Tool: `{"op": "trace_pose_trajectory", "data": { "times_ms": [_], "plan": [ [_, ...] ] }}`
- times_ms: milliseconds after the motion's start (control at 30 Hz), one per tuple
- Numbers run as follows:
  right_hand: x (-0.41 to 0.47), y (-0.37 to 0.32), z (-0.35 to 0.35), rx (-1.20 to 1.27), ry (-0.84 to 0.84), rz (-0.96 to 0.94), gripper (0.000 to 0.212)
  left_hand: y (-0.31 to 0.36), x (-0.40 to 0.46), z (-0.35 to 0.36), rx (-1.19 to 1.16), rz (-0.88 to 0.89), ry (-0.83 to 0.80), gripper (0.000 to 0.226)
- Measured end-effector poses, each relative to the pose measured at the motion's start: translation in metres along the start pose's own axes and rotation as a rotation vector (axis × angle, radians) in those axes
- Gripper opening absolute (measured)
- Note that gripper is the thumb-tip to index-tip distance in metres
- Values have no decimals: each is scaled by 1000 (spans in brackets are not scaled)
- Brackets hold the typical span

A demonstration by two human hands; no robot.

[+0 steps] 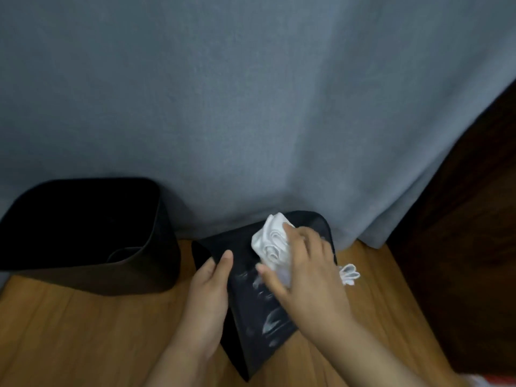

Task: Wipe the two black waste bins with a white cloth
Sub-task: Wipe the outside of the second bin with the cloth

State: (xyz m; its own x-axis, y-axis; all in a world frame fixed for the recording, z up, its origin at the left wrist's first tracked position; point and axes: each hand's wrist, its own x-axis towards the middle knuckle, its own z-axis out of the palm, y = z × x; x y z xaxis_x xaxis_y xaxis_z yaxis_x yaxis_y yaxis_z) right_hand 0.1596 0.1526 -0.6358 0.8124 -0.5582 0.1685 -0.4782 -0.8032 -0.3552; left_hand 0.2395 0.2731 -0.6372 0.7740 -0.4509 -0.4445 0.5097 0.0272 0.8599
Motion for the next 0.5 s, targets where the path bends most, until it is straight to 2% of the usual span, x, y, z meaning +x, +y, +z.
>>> {"op": "trace_pose_trajectory", "data": {
  "times_ms": [67,167,233,400,500],
  "plan": [
    [-3,2,8,-40,2,-13,73,0,-2,0,-57,-6,-1,27],
    [2,6,11,-65,67,17,66,0,-7,3,-137,-44,-39,27],
    [6,9,15,-74,73,-35,59,-2,-8,5,-170,-64,-59,29],
    [21,23,-6,306,32,3,49,-3,-4,0,-88,-51,-39,34],
    [6,10,-19,410,-40,-46,45,0,0,2,8,-21,-34,41]
  ]
}}
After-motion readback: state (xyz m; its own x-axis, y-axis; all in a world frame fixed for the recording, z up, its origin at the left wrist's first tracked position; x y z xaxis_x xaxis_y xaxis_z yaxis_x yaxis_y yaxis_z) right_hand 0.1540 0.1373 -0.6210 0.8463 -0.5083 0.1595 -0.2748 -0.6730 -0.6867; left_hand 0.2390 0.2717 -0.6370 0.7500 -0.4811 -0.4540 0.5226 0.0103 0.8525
